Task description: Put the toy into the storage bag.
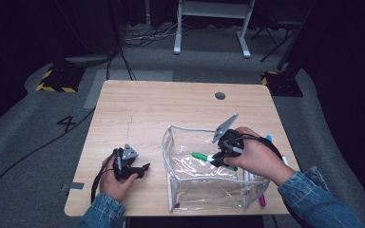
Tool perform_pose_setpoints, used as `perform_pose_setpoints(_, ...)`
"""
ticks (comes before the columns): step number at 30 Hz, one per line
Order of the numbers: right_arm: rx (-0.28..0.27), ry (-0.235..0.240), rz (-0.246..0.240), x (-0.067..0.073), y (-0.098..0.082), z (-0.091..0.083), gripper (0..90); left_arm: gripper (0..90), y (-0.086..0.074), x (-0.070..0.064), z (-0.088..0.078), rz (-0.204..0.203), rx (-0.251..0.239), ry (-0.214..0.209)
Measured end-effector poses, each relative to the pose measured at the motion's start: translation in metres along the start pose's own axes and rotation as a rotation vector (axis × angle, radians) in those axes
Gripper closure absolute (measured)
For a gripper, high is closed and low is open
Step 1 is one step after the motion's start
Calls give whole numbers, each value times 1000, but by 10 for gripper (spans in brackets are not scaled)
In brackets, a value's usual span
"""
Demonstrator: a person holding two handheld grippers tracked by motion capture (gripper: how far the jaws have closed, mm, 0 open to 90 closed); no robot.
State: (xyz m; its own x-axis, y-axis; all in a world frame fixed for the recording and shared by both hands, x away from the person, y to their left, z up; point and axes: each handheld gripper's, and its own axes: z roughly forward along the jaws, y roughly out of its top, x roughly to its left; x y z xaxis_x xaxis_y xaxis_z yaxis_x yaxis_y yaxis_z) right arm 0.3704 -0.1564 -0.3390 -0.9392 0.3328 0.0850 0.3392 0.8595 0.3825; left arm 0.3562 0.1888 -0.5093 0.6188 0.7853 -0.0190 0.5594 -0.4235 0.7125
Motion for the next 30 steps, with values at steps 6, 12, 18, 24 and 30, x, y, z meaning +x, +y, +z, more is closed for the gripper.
perform_pose_setpoints(6,65,43,-19,2,0,21,767,281,0,0,0,-5,-1,-2)
perform_pose_setpoints(12,121,92,-33,3,0,38,767,281,0,0,0,-5,0,-2)
perform_pose_setpoints(18,173,133,-64,7,-1,50,767,281,0,0,0,-4,0,-1)
perform_pose_setpoints(24,197,170,-75,9,-2,55,767,281,0,0,0,-2,1,0)
perform_pose_setpoints(30,241,194,-87,9,-4,61,766,281,0,0,0,1,2,1)
